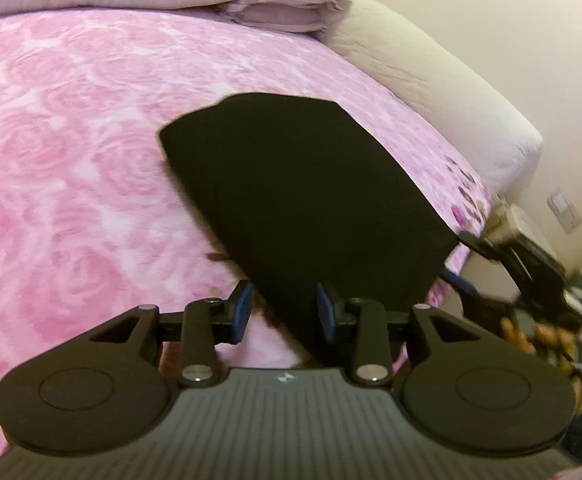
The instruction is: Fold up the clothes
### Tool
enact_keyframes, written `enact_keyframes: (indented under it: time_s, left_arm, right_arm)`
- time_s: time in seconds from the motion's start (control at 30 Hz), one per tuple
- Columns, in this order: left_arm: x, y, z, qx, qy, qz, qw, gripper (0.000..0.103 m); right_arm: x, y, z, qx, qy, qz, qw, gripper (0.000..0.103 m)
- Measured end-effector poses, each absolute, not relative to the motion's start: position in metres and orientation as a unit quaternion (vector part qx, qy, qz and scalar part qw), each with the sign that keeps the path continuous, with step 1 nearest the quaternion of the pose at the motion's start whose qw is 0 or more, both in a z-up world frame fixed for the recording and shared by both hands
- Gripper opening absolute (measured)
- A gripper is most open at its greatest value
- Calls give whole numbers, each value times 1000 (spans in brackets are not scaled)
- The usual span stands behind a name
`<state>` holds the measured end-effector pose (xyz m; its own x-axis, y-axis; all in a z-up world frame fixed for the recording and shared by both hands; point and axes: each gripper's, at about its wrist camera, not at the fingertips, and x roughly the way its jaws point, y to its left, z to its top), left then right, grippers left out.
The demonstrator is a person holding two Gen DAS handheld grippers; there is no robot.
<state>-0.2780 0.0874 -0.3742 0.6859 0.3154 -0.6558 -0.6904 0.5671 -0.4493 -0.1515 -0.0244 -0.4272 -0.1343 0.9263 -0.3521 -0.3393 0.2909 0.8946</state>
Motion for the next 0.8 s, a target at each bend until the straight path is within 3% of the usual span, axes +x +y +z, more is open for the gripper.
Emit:
enact_keyframes:
  time_s: [0.2,0.3,0.33,0.47,0.5,0.53,0.57,0.67,0.8]
  left_arm:
    - [-297,117,-403,-516,196,284,784,32]
    - [-295,123,-410,-535,184,284,774,32]
    - [-294,124,-412,-538,179,283,774,32]
    - [-288,134,-420,-563,159,280,762,31]
    - [-287,135,-421,-564,156,279,761,31]
    - [-286,135,-422,-566,155,278,761,31]
    - [-285,136,-422,-562,154,277,764,30]
    - [-276,130,-418,-547,161,272,776,29]
    - [-249,123,-417,-545,173,245,783,28]
  right_arm:
    - [-164,-23,-437,277,591,523,548,59]
    - [-166,-8,-430,250,582,531,562,60]
    - [-166,0,-428,239,578,536,567,67]
    - [-168,20,-417,200,563,554,580,66]
    - [-169,24,-415,187,560,555,586,60]
    - [-168,24,-417,184,561,555,586,43]
    - [-165,23,-420,191,564,555,581,37]
    - [-154,19,-424,202,569,561,567,28]
    - [-134,27,-414,183,549,584,569,27]
